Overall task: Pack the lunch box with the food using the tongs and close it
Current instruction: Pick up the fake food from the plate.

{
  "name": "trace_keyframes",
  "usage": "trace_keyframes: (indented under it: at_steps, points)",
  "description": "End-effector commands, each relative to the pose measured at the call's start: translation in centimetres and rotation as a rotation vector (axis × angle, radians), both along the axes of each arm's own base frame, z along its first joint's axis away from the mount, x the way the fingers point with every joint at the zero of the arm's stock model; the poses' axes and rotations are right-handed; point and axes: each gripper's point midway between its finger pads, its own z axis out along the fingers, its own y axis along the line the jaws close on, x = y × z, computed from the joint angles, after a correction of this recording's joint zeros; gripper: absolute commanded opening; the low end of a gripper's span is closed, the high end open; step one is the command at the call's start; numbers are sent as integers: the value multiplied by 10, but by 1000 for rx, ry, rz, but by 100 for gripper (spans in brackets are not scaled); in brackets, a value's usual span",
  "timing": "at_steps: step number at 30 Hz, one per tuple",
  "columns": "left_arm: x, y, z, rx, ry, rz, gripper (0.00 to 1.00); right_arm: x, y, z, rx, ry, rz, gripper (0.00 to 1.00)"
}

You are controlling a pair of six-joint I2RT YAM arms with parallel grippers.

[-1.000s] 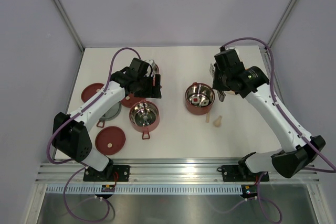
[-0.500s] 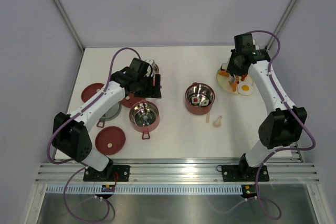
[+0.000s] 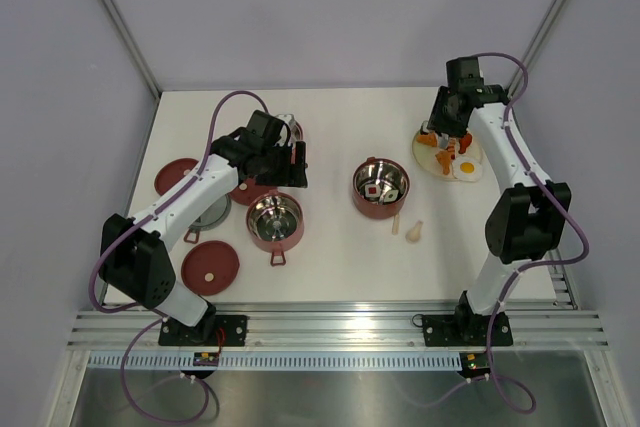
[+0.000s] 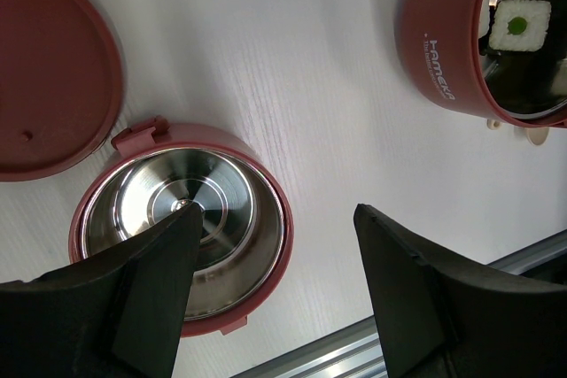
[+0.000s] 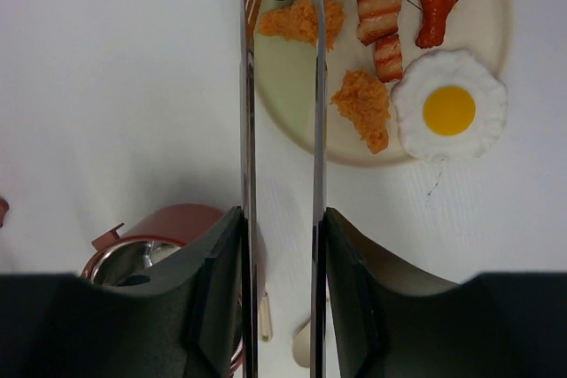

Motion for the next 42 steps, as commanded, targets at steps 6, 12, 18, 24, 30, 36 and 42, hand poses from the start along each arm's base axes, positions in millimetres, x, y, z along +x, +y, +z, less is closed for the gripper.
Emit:
trace_keyframes:
  at_steps: [6, 12, 18, 24, 30, 36, 42]
  points:
    - [4, -4, 4, -13, -34, -12, 74, 32, -11, 4, -51, -44, 6, 48]
    - [4, -5, 4, -15, -37, -14, 73, 39, -10, -9, -52, -20, 16, 49]
    - [5, -5, 3, -11, -34, -14, 73, 43, -13, -17, -72, -1, 20, 55]
    - [6, -5, 3, -10, -34, -16, 73, 48, -13, -24, -78, 9, 26, 57]
    - [7, -6, 1, -7, -31, -17, 73, 54, -13, -33, -69, 26, 36, 57]
    - [8, -5, 0, -5, -30, -9, 73, 58, -11, -40, -60, 35, 42, 58]
    - [7, -5, -3, -2, -19, -9, 74, 61, -10, -48, -54, 49, 57, 58]
